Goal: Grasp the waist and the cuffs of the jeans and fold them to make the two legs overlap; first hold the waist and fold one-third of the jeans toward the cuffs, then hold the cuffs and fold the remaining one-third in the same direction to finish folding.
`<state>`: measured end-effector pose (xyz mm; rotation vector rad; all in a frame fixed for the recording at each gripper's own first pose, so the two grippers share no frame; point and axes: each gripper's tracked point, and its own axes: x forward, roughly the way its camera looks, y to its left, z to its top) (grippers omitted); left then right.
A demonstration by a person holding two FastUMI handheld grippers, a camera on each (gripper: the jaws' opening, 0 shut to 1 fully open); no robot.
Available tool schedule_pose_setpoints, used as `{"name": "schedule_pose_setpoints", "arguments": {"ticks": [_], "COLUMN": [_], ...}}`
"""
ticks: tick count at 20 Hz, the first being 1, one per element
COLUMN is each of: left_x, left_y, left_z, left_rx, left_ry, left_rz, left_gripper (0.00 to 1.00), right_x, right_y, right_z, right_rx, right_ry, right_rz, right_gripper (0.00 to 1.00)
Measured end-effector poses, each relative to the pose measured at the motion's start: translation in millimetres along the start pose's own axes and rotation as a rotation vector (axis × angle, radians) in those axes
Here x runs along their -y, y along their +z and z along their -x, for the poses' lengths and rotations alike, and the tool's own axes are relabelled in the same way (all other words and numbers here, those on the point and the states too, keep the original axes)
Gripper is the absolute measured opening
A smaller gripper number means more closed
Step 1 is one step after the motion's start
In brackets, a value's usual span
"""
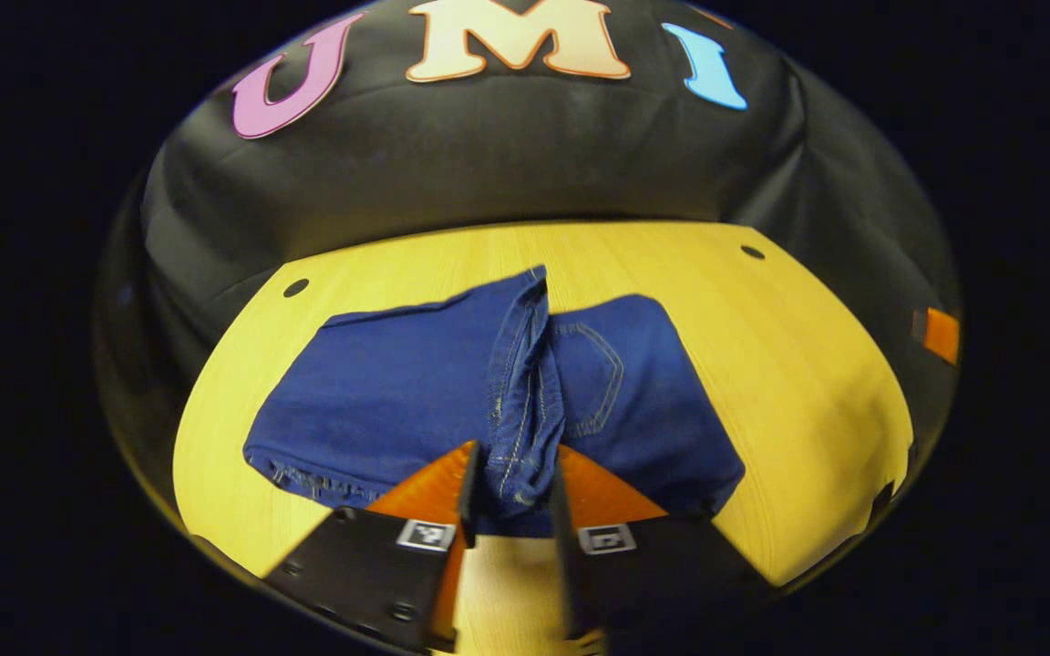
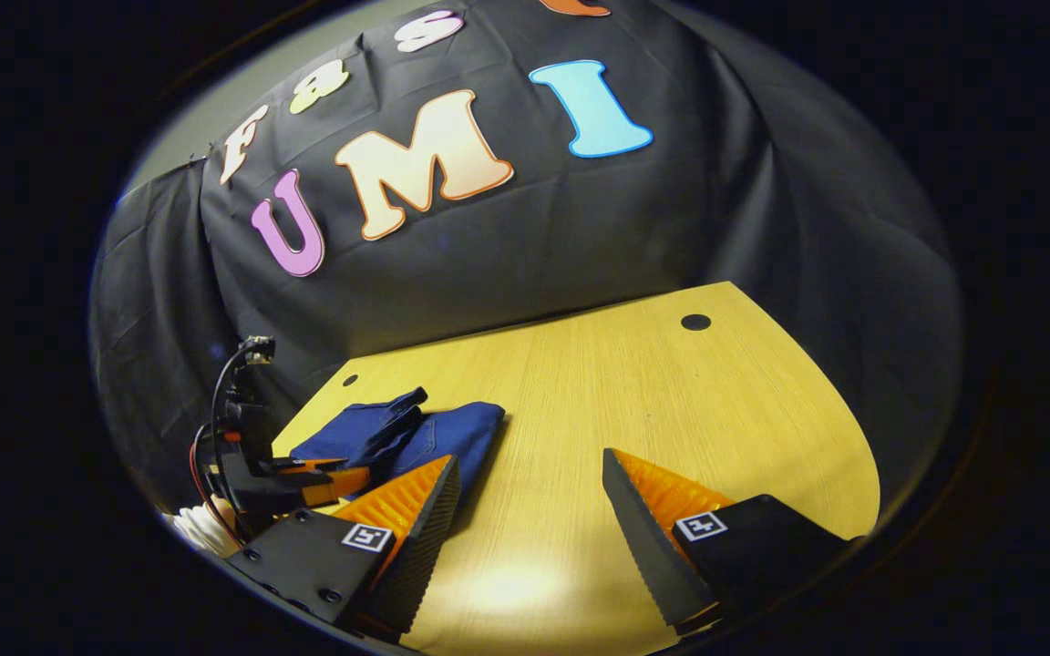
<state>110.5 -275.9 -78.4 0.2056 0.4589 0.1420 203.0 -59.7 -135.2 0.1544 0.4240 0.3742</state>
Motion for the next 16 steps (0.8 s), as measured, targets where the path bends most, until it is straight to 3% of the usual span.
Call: {"name": "schedule_pose_setpoints", "arguments": {"ticks": [2,4,7,9,12,16], "left_x": [-7,-22,-47,-62,-87,-111], "left_y": [3,11,26,29,20,16], "left_z": [19,38,77,95,111,118], "left_rx": [0.032,0.083,0.175,0.210,0.214,0.224], "left_ry": [0.060,0.127,0.174,0.188,0.227,0.280], "left_rz": [-0.011,-0.050,-0.093,-0.069,0.002,-0.003], "left_gripper": [0.75,0.93,0.91,0.91,0.91,0.91], "right_x": [-12,-22,-40,-54,-67,-73], "right_y": [-1,-3,-5,-5,-9,-12], "right_z": [0,-1,1,4,6,9], "right_rx": [0.011,0.019,0.033,0.039,0.045,0.043], "right_ry": [0.016,0.024,0.042,0.071,0.087,0.088], "right_rz": [-0.013,-0.011,0.002,-0.009,-0.017,-0.021], "right_gripper": [0.97,0.97,0.97,0.97,0.97,0.97]}}
